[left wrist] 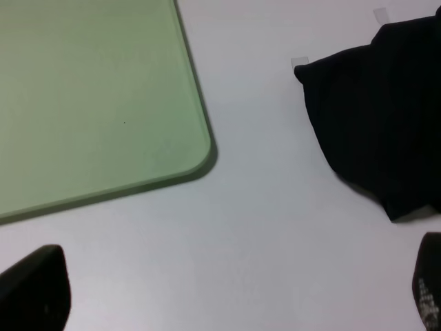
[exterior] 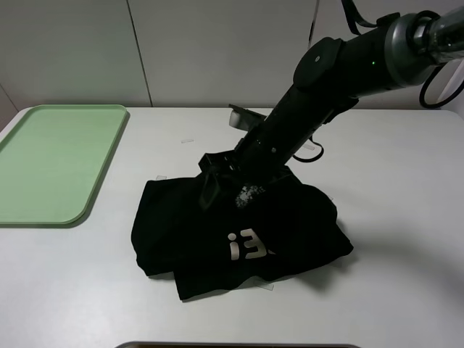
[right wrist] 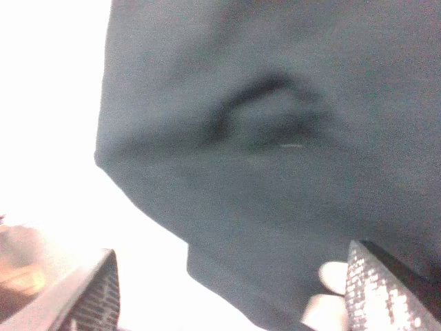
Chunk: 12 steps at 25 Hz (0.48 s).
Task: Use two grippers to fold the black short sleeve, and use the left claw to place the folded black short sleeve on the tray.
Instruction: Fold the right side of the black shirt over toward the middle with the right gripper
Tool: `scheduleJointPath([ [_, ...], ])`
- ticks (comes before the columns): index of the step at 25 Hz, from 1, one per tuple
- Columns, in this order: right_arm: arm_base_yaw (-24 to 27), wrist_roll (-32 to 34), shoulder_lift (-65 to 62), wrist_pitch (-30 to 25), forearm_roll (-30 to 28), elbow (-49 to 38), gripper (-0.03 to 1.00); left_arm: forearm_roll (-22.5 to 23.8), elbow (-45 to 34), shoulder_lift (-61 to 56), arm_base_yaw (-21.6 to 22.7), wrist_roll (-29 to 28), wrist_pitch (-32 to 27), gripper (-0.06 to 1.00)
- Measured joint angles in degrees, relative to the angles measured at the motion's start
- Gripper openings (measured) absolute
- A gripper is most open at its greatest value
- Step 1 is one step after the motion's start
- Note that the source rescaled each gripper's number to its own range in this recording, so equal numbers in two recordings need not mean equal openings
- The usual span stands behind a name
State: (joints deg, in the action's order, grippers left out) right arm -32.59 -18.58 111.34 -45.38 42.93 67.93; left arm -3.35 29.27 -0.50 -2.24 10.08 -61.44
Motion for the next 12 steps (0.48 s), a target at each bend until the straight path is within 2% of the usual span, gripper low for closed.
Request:
scheduleJointPath([
  [2, 0.0, -5.96, 0.05, -2.57, 6.84, 0.0, 0.73, 0.05, 0.0, 0.0, 0.0, 0.0, 0.0, 1.0],
  [4, 0.0, -10.99, 0.25, -5.33, 11.26, 0.0, 0.73, 0.05, 0.0, 0.0, 0.0, 0.0, 0.0, 1.0],
  [6, 0.0, -15.69, 0.37, -7.14, 12.6, 0.0, 0.73, 0.05, 0.0, 0.0, 0.0, 0.0, 0.0, 1.0],
  [9, 0.0, -18.57, 0.4, -7.32, 8.08, 0.0, 0.73, 0.05, 0.0, 0.0, 0.0, 0.0, 0.0, 1.0],
  [12, 0.0, -17.24, -0.41, -6.53, -3.18, 0.0, 0.73, 0.05, 0.0, 0.0, 0.0, 0.0, 0.0, 1.0],
])
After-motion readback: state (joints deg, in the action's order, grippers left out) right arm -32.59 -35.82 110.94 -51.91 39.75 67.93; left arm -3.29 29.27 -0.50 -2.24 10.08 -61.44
